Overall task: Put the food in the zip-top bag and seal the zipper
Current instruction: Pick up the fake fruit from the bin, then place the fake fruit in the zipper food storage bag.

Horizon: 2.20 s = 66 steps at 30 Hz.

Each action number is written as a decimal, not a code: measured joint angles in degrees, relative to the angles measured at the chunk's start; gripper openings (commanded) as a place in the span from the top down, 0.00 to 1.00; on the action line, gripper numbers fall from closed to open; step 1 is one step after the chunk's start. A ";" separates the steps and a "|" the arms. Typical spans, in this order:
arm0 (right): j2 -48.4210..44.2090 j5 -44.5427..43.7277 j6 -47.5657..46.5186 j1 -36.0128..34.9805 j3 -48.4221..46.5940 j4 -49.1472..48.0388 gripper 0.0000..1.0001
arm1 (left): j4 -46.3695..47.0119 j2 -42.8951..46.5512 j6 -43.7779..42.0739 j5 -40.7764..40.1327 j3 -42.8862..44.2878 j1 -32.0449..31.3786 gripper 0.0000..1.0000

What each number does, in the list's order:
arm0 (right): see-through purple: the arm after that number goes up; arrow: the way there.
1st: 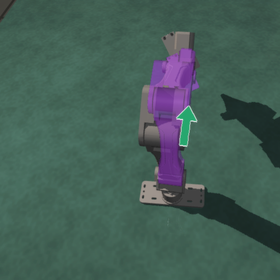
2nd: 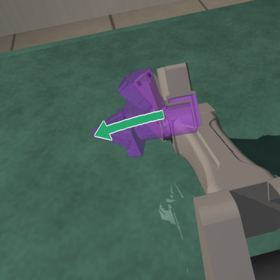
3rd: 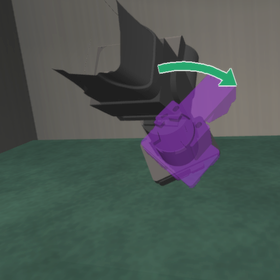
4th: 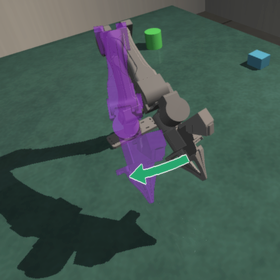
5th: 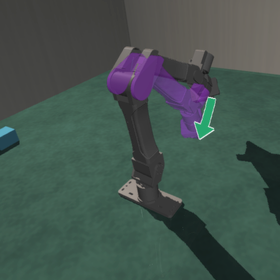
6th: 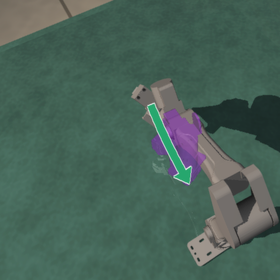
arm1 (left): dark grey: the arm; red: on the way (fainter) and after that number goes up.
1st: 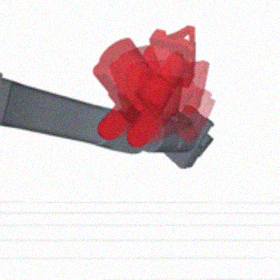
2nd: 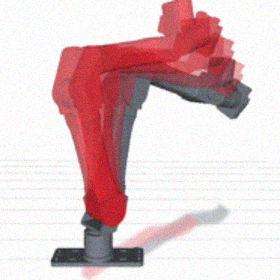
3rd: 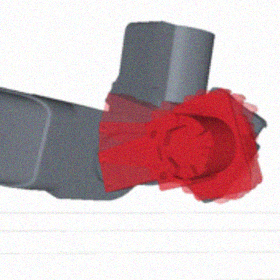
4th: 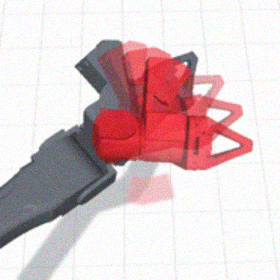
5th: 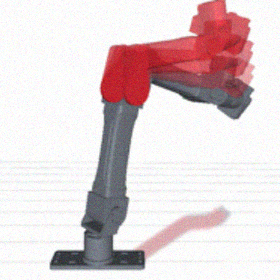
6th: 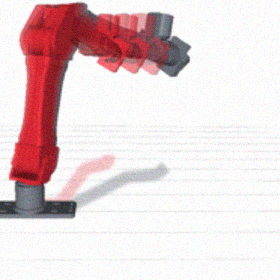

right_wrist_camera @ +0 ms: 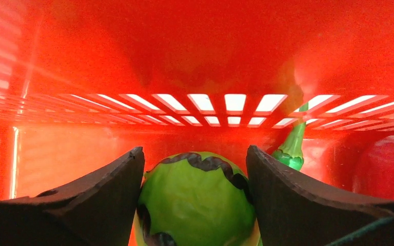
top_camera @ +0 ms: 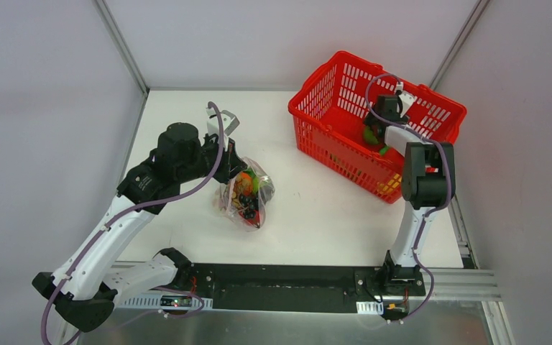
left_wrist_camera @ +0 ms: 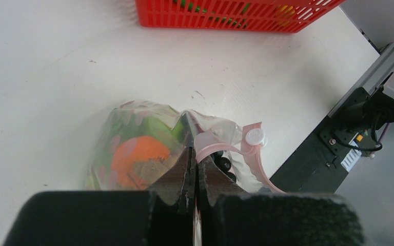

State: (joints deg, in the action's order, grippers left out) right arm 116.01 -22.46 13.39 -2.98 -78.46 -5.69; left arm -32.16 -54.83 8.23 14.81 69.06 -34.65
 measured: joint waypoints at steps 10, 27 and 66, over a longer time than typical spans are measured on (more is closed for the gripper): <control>0.04 4.55 0.13 -0.07 0.22 0.04 0.66 | 0.20 -0.02 0.17 -0.02 -0.24 0.00 1.00; -27.54 21.77 1.01 -0.22 10.73 2.47 0.76 | 0.24 -0.33 0.85 -0.02 -0.24 0.00 1.00; -44.89 45.48 -9.03 -51.95 15.37 -5.70 0.75 | 1.44 -5.55 11.08 -7.02 2.58 2.58 1.00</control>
State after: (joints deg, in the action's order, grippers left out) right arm 71.11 23.03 4.36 -54.94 -63.09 -11.40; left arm -30.72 -60.38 19.31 7.79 71.64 -32.08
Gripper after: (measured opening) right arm 0.676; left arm 0.009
